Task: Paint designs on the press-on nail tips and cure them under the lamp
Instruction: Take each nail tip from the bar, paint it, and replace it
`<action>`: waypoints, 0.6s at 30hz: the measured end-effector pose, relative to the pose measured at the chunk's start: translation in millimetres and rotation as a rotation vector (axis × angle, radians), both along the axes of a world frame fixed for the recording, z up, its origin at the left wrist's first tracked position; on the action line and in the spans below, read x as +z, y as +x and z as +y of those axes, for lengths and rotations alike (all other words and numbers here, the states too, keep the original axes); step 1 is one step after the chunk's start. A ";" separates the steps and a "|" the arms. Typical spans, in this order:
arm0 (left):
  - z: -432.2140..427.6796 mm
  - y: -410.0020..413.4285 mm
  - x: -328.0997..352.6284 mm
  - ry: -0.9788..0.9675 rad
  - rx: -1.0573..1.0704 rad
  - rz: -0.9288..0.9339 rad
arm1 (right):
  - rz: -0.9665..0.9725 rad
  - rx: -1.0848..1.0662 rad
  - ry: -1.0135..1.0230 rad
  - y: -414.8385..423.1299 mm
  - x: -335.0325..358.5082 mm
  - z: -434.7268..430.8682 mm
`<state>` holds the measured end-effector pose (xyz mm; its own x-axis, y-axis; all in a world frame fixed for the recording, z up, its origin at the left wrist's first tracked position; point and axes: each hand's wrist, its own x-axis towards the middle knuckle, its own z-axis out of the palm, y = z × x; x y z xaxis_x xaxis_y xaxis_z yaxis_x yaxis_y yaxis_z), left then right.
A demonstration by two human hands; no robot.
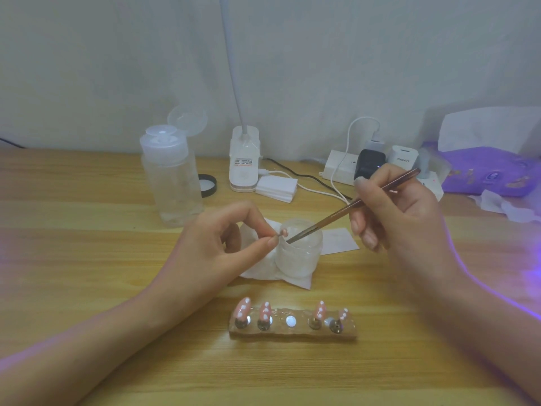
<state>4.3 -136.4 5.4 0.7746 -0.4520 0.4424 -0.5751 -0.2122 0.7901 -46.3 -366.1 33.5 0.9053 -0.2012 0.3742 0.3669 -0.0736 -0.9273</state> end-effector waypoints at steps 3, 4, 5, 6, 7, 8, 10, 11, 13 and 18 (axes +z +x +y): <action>-0.2 0.8 0.0 0.002 0.002 0.009 | 0.070 -0.064 0.152 3.4 -3.6 -4.3; -0.3 0.8 0.0 0.000 0.000 0.008 | 0.089 -0.079 0.203 4.3 -4.8 -5.1; -0.5 0.8 0.1 -0.002 -0.002 0.006 | 0.105 -0.095 0.255 4.9 -5.6 -5.6; -0.2 0.7 0.0 -0.004 -0.003 0.004 | 0.117 -0.110 0.303 5.3 -6.4 -5.8; -0.1 0.5 0.1 -0.005 -0.003 0.003 | 0.125 -0.122 0.345 5.4 -7.4 -6.0; 0.1 0.3 0.1 -0.005 -0.003 0.002 | 0.132 -0.127 0.379 5.2 -8.3 -5.9; 0.2 -0.1 0.5 -0.009 -0.006 0.008 | 0.149 -0.106 0.424 4.8 -10.4 -5.3; 0.2 -0.2 0.6 -0.014 -0.008 0.012 | 0.157 -0.087 0.437 4.8 -11.6 -4.9; -0.3 -0.4 0.9 -0.020 -0.010 0.018 | 0.158 -0.054 0.433 4.4 -13.2 -3.9; -1.0 0.0 0.8 -0.024 -0.013 0.021 | 0.154 -0.004 0.375 4.5 -14.2 -1.0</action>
